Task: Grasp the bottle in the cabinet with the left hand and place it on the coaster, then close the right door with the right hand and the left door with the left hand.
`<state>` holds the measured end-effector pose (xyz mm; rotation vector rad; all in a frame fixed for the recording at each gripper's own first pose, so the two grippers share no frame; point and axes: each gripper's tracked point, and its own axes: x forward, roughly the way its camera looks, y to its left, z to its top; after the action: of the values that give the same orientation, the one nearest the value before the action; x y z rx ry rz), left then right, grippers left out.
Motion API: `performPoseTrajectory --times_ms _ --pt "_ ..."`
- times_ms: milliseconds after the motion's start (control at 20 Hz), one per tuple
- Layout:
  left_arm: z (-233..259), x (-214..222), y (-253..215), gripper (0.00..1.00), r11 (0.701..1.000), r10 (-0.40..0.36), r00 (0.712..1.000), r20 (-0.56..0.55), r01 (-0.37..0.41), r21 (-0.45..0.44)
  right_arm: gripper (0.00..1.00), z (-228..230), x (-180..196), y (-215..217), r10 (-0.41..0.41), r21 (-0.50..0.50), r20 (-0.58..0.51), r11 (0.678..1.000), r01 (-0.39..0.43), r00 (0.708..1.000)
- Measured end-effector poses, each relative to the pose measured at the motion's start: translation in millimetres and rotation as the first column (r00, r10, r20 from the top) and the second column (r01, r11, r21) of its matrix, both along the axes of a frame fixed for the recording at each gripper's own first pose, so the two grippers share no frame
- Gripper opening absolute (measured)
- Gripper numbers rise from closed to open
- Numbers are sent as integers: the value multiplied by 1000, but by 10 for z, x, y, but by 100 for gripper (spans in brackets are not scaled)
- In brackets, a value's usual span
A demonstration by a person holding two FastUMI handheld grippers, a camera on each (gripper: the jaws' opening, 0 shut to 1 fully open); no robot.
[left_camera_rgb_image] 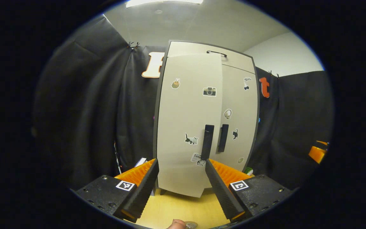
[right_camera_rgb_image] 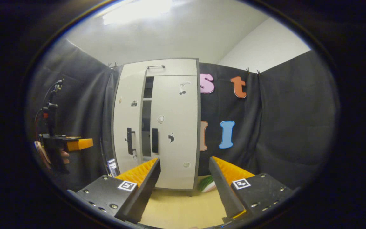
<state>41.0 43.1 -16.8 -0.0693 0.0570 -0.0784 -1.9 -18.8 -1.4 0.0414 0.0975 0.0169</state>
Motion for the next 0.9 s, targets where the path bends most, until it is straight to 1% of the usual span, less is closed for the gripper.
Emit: performPoseTrajectory --times_ms 50,100,150,250,300,350,400,550,600,700,800,850,900 --pt "16 -37 -26 92 1000 0 1000 7 0 8 94 -27 3 21 11 -16 5 1000 -11 1000" --pt "28 -68 -37 94 1000 5 1000 16 -5 19 94 -56 23 38 17 -32 8 999 -17 1000" --pt "34 -96 -61 92 1000 4 1000 16 -5 27 94 -81 27 47 16 -50 11 999 -16 1000" --pt "71 -125 -199 93 999 -34 999 24 34 18 94 -142 77 71 -1 -65 5 998 1 1000" --pt "111 -131 -230 92 999 -45 998 32 44 21 94 -161 116 130 4 -62 0 998 -4 1000" --pt "145 -115 -224 93 999 -41 998 40 40 25 96 -170 175 250 25 -54 -3 998 -26 1000" --pt "165 -90 -218 93 999 -38 998 45 37 25 93 -157 227 345 45 -46 -1 998 -45 999" --pt "229 23 -263 93 999 -44 998 53 44 2 94 -117 394 519 68 -21 3 998 -67 998" --pt "271 77 -267 92 999 -44 997 68 44 -1 94 -102 452 552 66 -5 5 998 -66 998" --pt "346 209 -284 93 998 -61 993 97 59 22 93 -94 552 599 65 31 3 997 -65 998" --pt "321 339 -281 93 996 -78 992 103 73 45 94 -47 627 534 36 35 21 999 -36 999" --pt "307 391 -277 93 996 -86 991 106 82 46 90 -42 666 517 25 32 27 999 -26 999" --pt "295 433 -279 93 995 -93 990 105 89 44 93 -44 695 499 12 30 27 999 -13 1000"
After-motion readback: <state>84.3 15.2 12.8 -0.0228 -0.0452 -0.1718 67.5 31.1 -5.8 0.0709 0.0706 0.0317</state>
